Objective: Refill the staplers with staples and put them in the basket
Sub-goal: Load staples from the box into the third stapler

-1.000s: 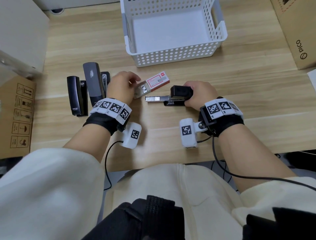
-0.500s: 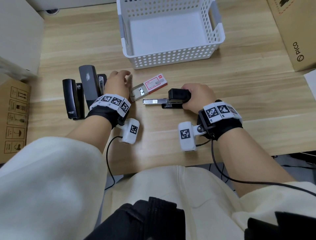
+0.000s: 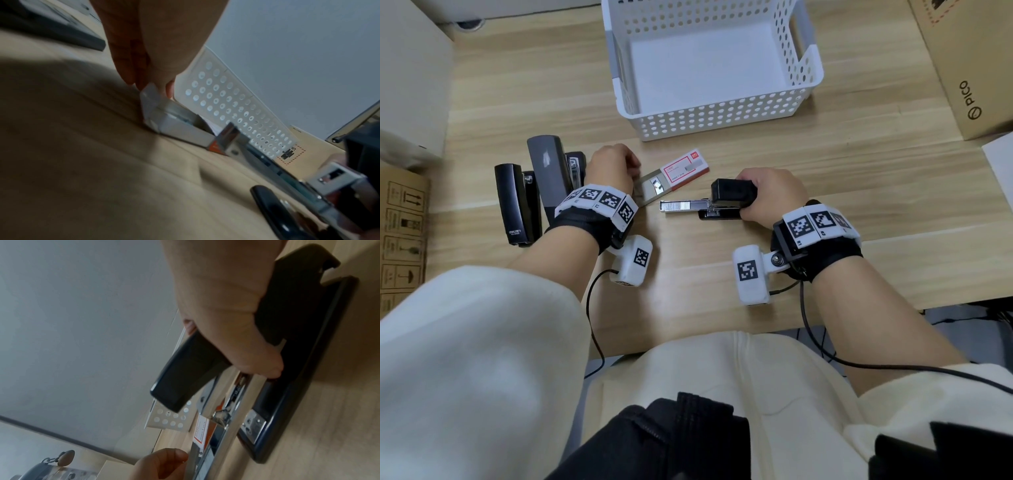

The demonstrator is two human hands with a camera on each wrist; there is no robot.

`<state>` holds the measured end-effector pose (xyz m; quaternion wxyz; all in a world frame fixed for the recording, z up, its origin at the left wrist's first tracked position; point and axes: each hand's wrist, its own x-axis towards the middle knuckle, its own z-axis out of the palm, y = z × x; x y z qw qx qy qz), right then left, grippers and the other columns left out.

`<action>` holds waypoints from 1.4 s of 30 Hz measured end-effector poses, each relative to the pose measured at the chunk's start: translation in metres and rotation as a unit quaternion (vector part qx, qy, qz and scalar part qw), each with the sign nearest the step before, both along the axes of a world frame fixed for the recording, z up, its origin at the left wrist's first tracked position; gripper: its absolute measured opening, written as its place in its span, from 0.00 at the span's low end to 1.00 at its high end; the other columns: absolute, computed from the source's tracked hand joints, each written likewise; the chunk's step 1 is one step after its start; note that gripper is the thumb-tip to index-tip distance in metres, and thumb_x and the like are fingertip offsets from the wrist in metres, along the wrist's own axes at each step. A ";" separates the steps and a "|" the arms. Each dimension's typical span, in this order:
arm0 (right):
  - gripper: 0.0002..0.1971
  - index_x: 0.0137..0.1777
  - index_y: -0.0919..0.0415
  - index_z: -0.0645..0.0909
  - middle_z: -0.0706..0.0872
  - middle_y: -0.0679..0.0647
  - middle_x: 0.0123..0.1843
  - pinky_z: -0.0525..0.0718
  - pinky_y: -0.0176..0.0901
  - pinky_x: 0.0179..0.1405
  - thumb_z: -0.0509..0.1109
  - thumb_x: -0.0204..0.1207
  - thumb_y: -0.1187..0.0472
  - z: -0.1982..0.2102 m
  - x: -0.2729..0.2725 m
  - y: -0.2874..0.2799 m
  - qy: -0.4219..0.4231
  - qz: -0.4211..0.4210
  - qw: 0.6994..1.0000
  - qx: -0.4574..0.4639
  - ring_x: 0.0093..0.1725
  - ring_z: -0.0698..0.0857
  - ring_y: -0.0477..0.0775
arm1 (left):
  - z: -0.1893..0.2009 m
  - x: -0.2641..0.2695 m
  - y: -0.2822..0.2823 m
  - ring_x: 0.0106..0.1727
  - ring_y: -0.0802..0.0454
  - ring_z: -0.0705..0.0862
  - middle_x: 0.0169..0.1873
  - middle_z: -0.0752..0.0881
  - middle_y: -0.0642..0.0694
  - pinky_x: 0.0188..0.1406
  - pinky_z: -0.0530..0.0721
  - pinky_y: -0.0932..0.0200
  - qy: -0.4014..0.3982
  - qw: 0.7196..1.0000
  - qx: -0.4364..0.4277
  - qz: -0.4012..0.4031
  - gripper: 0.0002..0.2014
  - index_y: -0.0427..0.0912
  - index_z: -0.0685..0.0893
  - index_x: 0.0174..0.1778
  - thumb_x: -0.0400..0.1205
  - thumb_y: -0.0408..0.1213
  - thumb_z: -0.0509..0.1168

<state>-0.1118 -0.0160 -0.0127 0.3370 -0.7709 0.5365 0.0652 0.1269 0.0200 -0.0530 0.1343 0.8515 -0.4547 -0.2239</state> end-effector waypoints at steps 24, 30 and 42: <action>0.18 0.54 0.50 0.82 0.88 0.53 0.50 0.77 0.42 0.43 0.71 0.65 0.67 -0.001 0.000 0.004 -0.002 -0.006 1.000 -0.007 0.52 0.84 0.59 | 0.018 -0.027 0.014 0.55 0.39 0.81 0.54 0.81 0.40 0.51 0.80 0.49 -0.048 0.990 0.022 -0.132 0.10 0.44 0.86 0.54 0.77 0.35 0.65; 0.18 0.55 0.50 0.82 0.88 0.53 0.50 0.73 0.41 0.42 0.71 0.66 0.67 -0.001 0.000 0.003 0.003 -0.004 1.000 -0.007 0.52 0.83 0.59 | 0.017 -0.029 0.014 0.56 0.38 0.80 0.55 0.80 0.40 0.51 0.80 0.49 -0.064 0.988 0.029 -0.137 0.15 0.46 0.84 0.57 0.77 0.28 0.63; 0.19 0.56 0.50 0.82 0.88 0.53 0.51 0.72 0.41 0.41 0.71 0.65 0.67 -0.002 0.000 0.003 -0.002 -0.008 1.000 -0.009 0.53 0.83 0.59 | 0.012 -0.020 0.016 0.57 0.38 0.79 0.56 0.78 0.39 0.47 0.77 0.50 -0.067 0.987 0.030 -0.141 0.08 0.40 0.83 0.52 0.78 0.31 0.64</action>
